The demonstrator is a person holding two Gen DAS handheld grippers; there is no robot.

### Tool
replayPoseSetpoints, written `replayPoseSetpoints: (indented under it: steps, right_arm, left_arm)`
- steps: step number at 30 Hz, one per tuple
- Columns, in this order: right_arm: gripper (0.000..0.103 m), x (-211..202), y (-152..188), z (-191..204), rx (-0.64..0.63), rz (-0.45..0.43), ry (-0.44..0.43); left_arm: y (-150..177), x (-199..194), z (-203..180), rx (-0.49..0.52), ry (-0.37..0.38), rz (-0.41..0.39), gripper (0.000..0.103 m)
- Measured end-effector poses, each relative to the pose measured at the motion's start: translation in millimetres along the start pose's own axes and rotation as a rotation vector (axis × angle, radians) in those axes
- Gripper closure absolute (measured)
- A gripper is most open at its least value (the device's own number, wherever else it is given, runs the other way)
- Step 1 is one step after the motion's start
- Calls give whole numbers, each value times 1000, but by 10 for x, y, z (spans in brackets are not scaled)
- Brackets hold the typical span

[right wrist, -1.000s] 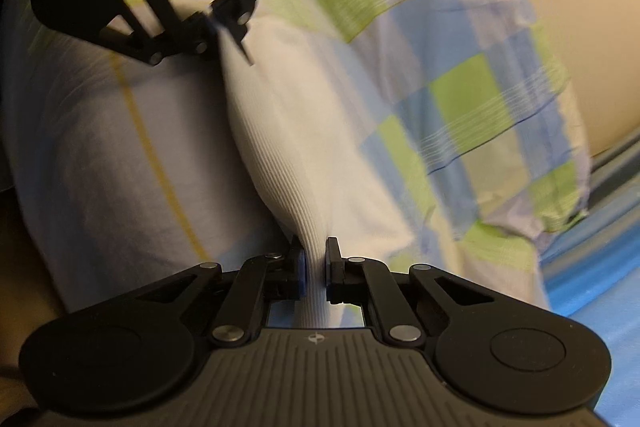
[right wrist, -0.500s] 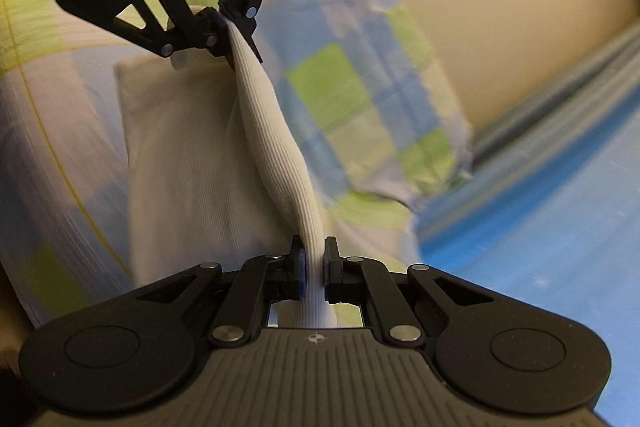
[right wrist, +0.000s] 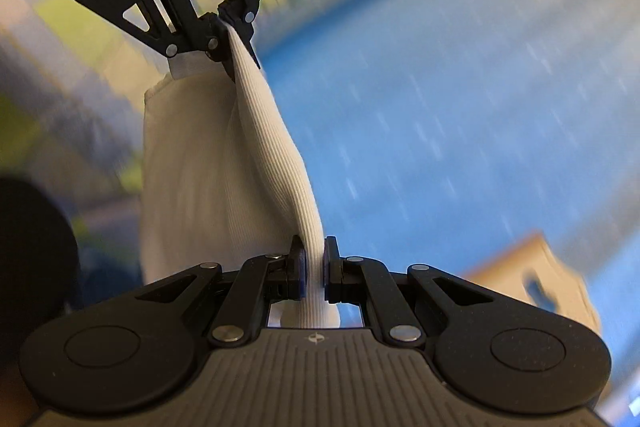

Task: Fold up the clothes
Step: 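Carry the folded undershirt with both grippers onto the blue zigzag blanket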

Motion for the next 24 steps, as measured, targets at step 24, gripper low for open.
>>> replayPoseSetpoints:
  steps: [24]
  right_arm:
    - [97, 126, 2436, 351, 80, 457, -52]
  left_arm:
    - [-1340, 1500, -1889, 169, 441, -134, 98]
Point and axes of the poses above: each gripper's, at about its wrist camera, not at the fingertips, and x roughly the way its jaws point, z to its left, y to its underside, the point moved 10 cm from there along x, roughly the way its jaws point, and after that the axes turned 6 degrees about x, right-handed, at the moved point
